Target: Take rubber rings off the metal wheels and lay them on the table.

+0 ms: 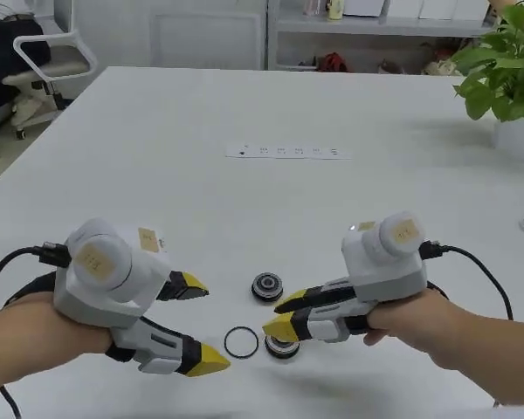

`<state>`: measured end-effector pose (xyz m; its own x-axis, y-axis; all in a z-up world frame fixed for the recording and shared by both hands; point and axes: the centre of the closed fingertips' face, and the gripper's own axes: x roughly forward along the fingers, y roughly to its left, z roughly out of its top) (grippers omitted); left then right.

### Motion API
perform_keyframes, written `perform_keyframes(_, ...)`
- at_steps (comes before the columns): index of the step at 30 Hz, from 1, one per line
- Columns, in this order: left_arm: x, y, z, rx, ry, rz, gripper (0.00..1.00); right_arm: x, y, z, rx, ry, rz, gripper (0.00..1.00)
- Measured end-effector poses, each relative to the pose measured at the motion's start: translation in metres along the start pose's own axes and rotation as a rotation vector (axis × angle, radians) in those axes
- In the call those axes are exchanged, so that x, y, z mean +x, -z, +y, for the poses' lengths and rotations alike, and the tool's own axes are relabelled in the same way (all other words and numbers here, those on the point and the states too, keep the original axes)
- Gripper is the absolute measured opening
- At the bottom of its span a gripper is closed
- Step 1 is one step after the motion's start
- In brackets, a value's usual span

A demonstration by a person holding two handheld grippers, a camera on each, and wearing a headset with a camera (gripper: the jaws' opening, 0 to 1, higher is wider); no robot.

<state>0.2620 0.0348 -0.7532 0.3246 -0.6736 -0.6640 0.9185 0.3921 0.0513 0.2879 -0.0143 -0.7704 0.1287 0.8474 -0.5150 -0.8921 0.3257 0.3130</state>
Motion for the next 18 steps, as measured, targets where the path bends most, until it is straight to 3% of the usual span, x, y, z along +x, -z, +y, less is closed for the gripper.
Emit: perform_keyframes(18, 0.014, -0.014, 0.005, 0.015, 0.004, -0.011, 0.52, -0.009, 0.012, -0.005, -0.023, 0.01, 0.012, 0.25)
